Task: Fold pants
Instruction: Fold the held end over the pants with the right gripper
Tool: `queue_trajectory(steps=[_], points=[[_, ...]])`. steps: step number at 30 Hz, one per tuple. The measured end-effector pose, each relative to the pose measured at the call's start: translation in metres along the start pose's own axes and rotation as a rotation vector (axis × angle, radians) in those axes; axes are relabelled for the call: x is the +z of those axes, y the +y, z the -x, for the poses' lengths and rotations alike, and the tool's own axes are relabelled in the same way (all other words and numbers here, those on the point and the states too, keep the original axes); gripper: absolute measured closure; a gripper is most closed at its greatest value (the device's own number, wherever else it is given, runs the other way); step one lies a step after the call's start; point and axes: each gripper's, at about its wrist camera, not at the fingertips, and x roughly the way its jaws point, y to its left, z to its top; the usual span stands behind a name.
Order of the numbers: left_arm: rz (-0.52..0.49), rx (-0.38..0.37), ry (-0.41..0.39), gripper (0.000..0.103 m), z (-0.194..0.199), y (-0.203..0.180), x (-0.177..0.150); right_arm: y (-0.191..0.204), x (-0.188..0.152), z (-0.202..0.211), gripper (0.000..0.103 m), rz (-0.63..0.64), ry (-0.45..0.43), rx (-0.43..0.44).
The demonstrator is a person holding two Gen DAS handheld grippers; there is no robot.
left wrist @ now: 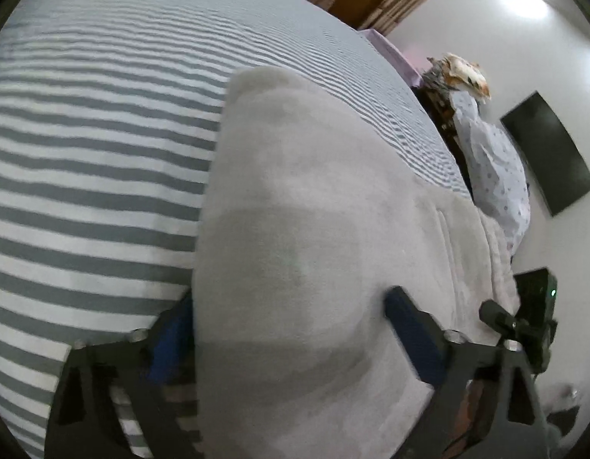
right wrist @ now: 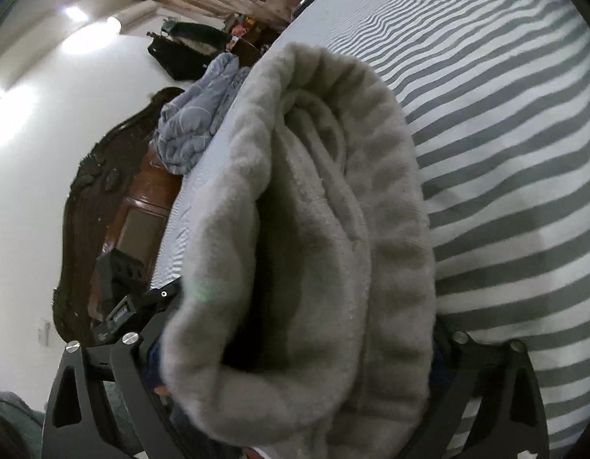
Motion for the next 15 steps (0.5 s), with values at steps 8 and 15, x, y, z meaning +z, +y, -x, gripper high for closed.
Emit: queue_trajectory(steps=[8, 15], points=[[0.013, 0.004, -0.012, 0.05, 0.008, 0.005, 0.002, -0.003, 0.002, -0.001, 0.045, -0.078, 0.001, -0.061], [-0.025, 0.064, -0.028, 0.067, 0.024, -0.007, 0.0, 0.025, 0.003, 0.007, 0.058, -0.079, -0.047, -0.113]])
